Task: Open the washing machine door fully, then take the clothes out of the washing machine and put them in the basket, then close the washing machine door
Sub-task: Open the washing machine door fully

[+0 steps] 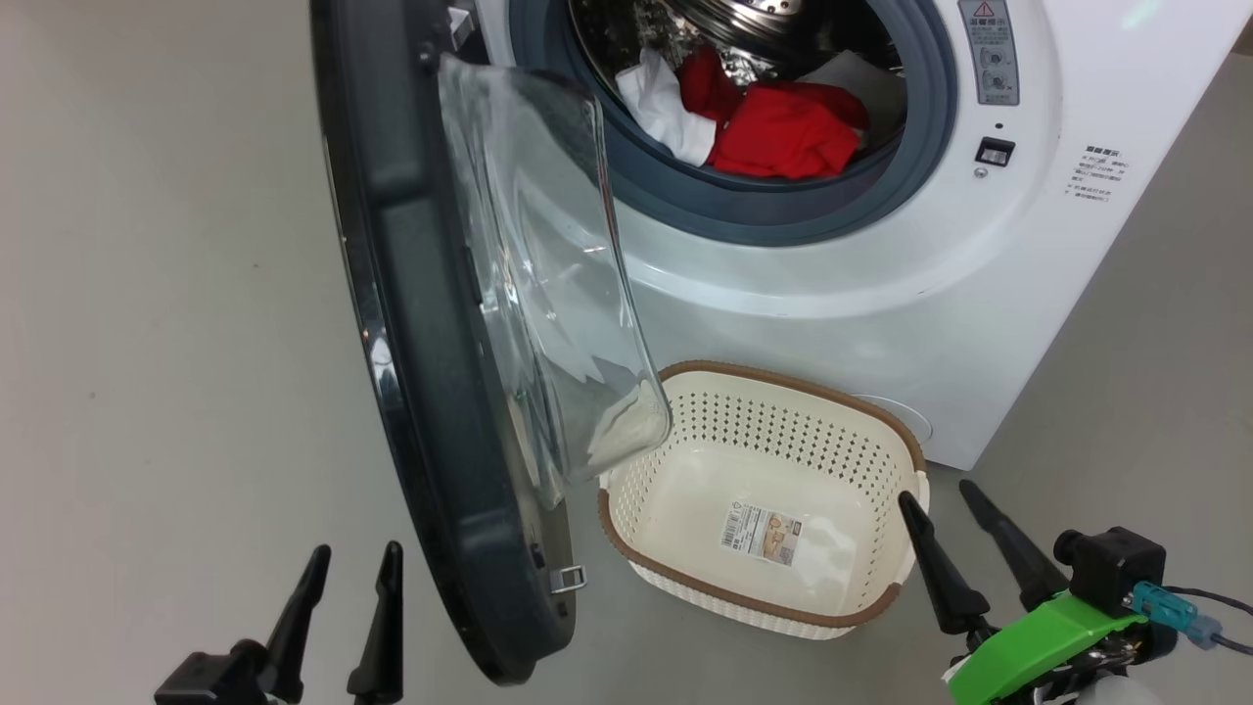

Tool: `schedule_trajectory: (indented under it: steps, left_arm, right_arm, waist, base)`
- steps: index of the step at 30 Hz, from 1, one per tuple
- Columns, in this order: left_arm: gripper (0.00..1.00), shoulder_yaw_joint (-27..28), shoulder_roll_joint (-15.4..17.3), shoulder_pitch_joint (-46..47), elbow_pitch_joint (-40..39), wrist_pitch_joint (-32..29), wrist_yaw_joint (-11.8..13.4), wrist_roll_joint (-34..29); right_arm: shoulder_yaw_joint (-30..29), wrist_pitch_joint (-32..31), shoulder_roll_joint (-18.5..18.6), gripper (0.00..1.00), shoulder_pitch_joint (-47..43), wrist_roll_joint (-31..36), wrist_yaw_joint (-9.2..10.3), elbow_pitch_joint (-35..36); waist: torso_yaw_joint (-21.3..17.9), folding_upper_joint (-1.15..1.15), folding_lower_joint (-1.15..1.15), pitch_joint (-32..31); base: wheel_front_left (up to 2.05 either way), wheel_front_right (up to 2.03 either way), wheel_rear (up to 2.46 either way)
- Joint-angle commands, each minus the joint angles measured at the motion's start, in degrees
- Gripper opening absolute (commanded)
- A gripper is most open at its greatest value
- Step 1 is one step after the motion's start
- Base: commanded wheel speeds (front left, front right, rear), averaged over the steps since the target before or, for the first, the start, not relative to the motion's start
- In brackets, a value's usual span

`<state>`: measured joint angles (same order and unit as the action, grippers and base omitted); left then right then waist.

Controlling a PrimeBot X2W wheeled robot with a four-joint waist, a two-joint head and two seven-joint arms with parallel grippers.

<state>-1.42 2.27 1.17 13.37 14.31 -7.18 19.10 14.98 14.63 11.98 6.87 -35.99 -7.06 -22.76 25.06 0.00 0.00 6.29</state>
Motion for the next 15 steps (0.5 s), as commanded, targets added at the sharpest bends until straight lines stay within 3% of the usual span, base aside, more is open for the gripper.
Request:
schedule_trajectory:
  steps: [1,7,15]
  left_arm:
    - [1.0,2.08,0.61,1.41,-1.24,0.69,-0.3,-0.63]
    - [1.0,2.01,0.61,1.37,-1.27,0.69,-0.3,-0.58]
    - [1.0,1.84,0.61,1.16,-1.15,0.69,-0.31,-0.56]
  right_arm:
    - [-0.77,0.37,-0.5,1.0,-0.54,3.8,-0.43,2.27]
    - [-9.1,0.37,-5.19,1.0,-3.5,16.55,-0.43,7.52]
    - [-12.24,0.37,-8.14,1.0,-6.27,21.94,-0.43,8.78]
  waist:
    - [0.1,0.0,0.0,-0.03]
    - [0.56,0.0,0.0,-0.16]
    - [0.86,0.0,0.0,-0.4]
  base:
    - [0.0,0.0,0.0]
    - [0.0,0.0,0.0]
    - [0.0,0.0,0.0]
